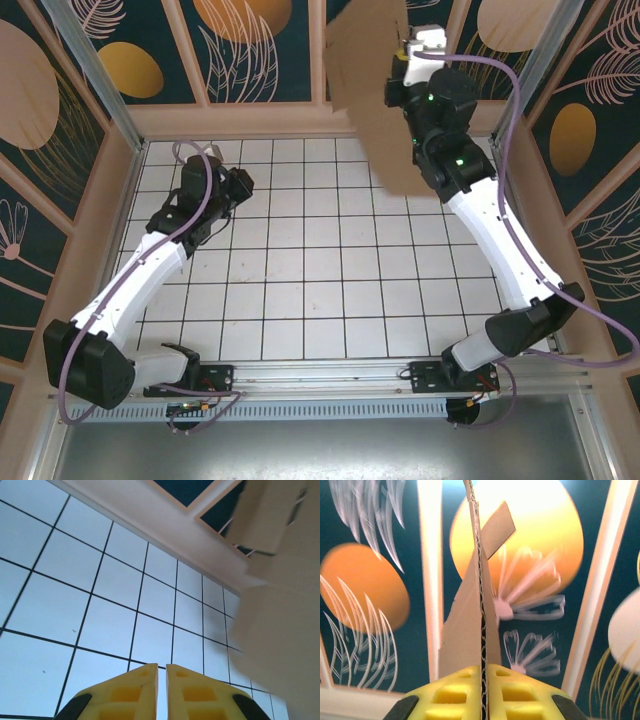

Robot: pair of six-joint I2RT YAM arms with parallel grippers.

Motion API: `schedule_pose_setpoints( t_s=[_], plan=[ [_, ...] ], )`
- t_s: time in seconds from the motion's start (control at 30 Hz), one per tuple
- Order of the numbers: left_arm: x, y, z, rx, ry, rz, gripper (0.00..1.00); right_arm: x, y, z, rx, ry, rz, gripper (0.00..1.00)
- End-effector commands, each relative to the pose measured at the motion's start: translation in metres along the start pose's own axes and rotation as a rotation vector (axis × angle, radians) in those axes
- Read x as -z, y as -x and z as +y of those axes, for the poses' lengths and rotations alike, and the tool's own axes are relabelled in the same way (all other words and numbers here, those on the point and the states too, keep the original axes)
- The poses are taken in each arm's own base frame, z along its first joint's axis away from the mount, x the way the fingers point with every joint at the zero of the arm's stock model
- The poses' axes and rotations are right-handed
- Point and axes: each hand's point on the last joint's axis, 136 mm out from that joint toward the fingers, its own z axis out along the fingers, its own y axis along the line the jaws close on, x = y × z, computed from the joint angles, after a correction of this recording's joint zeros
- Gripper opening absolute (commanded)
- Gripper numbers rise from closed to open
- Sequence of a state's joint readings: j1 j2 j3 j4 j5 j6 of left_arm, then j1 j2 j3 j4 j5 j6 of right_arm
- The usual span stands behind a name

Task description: Fold the paper box

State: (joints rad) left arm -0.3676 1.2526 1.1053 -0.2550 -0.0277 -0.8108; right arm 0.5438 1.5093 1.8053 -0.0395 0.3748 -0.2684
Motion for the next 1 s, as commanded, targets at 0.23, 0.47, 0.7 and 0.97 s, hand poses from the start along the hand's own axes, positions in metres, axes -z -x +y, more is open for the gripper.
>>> schedule_pose_setpoints(
  t_s=[0.23,0.47,0.7,0.97],
  plan=[
    [0.049,0.036,0.005,-0.044,0.081,-0.156,0.13,0.028,-0.150,0.149,0.777,0.022,0.212,0.11],
    [0.103,0.077,-0.007,-0.036,0.074,-0.338,0.15,0.135,-0.287,0.278,0.648,0.411,0.389,0.22],
    [0.089,0.074,-0.014,-0.035,0.044,-0.305,0.20,0.177,-0.346,0.359,0.186,0.681,0.631,0.84],
    [0.039,0.023,-0.008,-0.056,-0.023,-0.113,0.30,0.118,-0.286,0.234,-0.444,0.656,0.614,0.74]
  ],
)
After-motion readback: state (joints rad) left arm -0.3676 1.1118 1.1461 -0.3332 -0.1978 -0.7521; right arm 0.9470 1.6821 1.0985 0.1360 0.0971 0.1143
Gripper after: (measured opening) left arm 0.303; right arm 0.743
